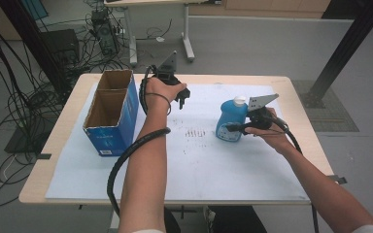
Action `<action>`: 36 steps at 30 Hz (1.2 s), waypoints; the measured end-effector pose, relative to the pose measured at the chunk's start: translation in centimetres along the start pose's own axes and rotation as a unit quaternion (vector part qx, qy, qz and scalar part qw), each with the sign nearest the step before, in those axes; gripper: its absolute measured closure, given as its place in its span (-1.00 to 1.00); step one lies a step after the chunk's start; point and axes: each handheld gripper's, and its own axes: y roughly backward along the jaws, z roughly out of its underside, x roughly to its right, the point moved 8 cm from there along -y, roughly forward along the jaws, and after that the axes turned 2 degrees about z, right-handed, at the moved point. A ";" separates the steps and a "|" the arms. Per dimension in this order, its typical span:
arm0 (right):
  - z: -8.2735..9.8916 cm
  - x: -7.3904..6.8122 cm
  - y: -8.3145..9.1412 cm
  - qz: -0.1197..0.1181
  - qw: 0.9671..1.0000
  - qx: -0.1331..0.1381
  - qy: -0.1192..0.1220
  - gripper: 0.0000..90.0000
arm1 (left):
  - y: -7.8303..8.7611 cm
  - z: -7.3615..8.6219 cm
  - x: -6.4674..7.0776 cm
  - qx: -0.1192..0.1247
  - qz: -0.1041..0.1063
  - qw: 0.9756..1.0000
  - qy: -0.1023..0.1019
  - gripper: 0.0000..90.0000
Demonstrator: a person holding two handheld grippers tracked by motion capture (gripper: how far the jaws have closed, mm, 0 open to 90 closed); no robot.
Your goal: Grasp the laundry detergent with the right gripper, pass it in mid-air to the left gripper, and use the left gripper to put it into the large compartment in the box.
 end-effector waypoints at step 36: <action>-2.2 -2.0 1.5 0.015 0.998 -0.060 -0.021 -0.02 | 4.3 0.5 0.6 0.012 0.003 0.996 -0.092 -0.85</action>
